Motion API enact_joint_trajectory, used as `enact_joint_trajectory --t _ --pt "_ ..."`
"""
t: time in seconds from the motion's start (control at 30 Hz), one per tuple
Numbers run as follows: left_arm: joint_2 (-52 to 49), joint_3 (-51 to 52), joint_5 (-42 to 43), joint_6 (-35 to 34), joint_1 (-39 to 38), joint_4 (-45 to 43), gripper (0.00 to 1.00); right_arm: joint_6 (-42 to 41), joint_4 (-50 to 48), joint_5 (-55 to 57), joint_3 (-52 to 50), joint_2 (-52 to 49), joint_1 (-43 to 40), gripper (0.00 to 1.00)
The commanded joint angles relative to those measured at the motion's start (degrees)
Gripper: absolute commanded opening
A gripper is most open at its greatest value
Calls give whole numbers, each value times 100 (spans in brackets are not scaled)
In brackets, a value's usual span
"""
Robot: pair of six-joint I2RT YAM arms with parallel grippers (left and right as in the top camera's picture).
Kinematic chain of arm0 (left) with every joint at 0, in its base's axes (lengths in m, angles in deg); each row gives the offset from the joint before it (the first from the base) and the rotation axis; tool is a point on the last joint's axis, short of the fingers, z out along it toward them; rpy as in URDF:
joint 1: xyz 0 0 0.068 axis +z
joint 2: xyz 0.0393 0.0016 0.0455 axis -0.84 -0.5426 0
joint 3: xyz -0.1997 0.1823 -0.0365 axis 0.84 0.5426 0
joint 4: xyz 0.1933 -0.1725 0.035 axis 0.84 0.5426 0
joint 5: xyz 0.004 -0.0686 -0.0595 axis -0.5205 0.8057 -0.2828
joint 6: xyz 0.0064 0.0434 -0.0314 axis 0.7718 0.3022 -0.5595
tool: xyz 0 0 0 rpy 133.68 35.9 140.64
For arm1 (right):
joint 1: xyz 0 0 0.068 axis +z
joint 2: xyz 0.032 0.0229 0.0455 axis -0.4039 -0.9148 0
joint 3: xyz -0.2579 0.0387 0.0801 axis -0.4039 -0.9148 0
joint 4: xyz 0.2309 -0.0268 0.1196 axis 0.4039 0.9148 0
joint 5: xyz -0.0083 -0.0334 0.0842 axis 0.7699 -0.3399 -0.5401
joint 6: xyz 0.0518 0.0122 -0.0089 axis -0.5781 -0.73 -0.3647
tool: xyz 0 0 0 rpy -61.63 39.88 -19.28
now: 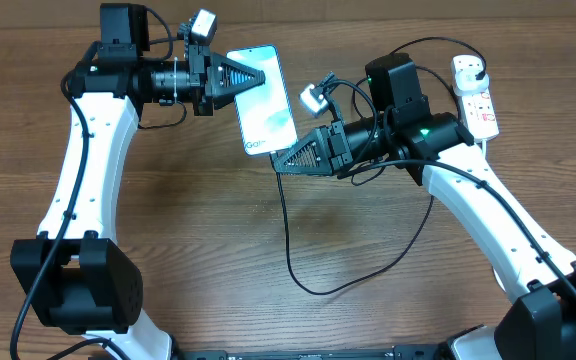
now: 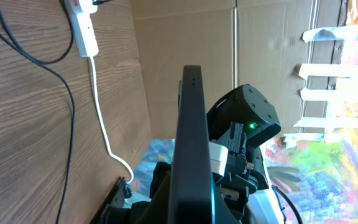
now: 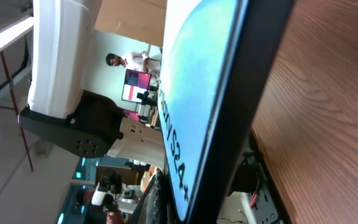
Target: Plug charger to phone and switch on socket
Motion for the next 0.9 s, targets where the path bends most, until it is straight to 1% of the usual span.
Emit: enact_joint_trajectory --t 0.0,0.33,0.87 --pt "0 -22 671 114 -129 208 4 -131 -168 531 120 133 -31 4" --pt "0 -22 673 111 -133 210 4 -297 -413 533 120 131 -28 4" --pt "0 -22 669 114 -133 210 4 -472 -509 726 120 131 -31 4"
